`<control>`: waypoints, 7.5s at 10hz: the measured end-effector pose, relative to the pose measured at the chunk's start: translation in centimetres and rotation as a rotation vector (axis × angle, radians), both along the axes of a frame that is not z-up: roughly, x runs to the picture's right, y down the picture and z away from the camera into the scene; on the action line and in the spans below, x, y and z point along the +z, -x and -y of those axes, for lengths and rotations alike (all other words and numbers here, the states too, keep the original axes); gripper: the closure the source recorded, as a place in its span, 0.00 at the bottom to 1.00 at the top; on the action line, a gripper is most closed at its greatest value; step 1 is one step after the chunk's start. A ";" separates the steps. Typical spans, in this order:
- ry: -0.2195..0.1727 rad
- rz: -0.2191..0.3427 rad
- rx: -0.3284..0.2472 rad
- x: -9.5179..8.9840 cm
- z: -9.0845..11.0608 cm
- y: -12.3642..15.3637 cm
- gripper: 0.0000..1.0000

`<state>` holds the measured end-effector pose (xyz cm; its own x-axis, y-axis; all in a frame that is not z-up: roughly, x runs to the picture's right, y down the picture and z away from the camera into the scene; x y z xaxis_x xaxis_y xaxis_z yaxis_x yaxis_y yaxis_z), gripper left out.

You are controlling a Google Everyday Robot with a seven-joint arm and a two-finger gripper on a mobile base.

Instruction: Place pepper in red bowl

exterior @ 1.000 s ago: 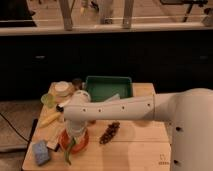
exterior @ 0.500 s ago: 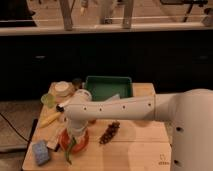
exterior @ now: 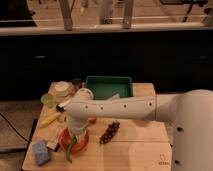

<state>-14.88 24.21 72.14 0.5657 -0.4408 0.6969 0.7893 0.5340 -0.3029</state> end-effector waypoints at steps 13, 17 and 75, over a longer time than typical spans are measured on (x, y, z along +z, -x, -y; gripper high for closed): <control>0.031 -0.030 0.039 1.4 2.2 -0.9 0.29; 0.033 -0.037 0.052 2.0 3.3 -1.9 0.20; 0.035 -0.038 0.053 2.0 3.2 -1.9 0.20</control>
<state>-12.95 21.01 74.18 0.6137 -0.3853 0.6892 0.7479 0.5634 -0.3510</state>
